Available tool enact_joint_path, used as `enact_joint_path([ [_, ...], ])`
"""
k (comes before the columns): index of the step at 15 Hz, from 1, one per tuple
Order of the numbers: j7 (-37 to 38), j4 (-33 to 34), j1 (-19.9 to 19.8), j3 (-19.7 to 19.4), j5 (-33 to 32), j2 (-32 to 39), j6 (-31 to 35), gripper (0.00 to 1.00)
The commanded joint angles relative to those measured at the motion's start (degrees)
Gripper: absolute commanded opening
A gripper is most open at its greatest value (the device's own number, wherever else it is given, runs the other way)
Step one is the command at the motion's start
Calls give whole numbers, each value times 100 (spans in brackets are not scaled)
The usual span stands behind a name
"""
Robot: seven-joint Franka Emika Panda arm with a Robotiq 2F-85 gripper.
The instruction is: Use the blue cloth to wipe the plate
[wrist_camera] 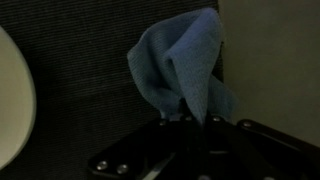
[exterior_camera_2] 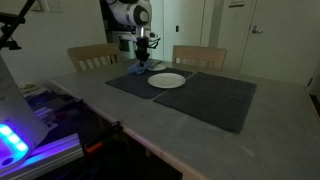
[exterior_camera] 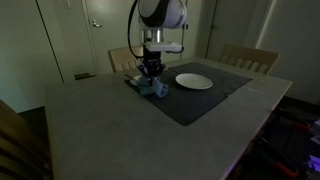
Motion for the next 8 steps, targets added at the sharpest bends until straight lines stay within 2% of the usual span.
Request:
enact_joint_path([
  [1,-313,280,-55,-4,-129,-128,-674,1],
  [8,-327,555,-83,-212,-472,-555,-1367,2],
])
